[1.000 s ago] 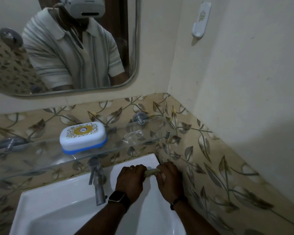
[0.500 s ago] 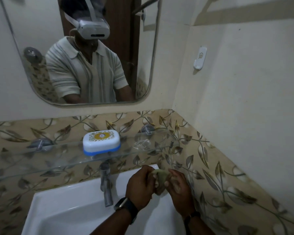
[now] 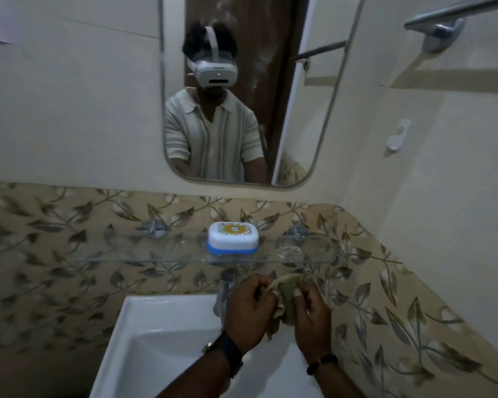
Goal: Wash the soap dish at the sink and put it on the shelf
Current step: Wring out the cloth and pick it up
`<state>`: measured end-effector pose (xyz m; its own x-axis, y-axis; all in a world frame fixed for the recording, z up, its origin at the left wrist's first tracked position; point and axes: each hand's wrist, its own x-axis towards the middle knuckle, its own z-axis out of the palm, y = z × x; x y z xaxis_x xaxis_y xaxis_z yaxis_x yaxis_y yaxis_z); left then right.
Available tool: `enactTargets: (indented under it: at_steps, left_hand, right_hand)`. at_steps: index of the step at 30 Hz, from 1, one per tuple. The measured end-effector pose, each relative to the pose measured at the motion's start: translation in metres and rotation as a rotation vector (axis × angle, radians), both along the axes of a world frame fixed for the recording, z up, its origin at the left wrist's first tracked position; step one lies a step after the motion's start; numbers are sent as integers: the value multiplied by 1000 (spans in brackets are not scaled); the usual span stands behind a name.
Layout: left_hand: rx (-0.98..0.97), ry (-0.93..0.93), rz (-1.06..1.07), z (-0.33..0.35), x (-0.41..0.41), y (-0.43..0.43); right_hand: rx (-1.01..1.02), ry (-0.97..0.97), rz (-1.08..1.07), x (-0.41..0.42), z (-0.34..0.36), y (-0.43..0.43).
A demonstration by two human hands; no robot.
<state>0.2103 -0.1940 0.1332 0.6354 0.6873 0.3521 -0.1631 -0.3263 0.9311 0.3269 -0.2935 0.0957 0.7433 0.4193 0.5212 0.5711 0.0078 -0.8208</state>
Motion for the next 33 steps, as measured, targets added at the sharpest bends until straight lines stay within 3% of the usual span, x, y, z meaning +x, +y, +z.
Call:
enactTargets:
  at_steps: [6,13,18,26,33]
  left_hand:
    - [-25,-24,8,13,-44,21]
    - [36,10,268,15,-95,50]
    - [-53,-43,378,14,-142,74]
    - [-379,-257,442,8,-246,101]
    - [-594,-252,678,-43,-355,121]
  right_hand:
    - [8,-118,80,-30,32,46]
    - [-61,-248,307,-74,52,100]
    - [-39,-98,445,-115,55,138]
    - [-70,289,872,-201,39,187]
    - [-298,341,996,-298,-9,227]
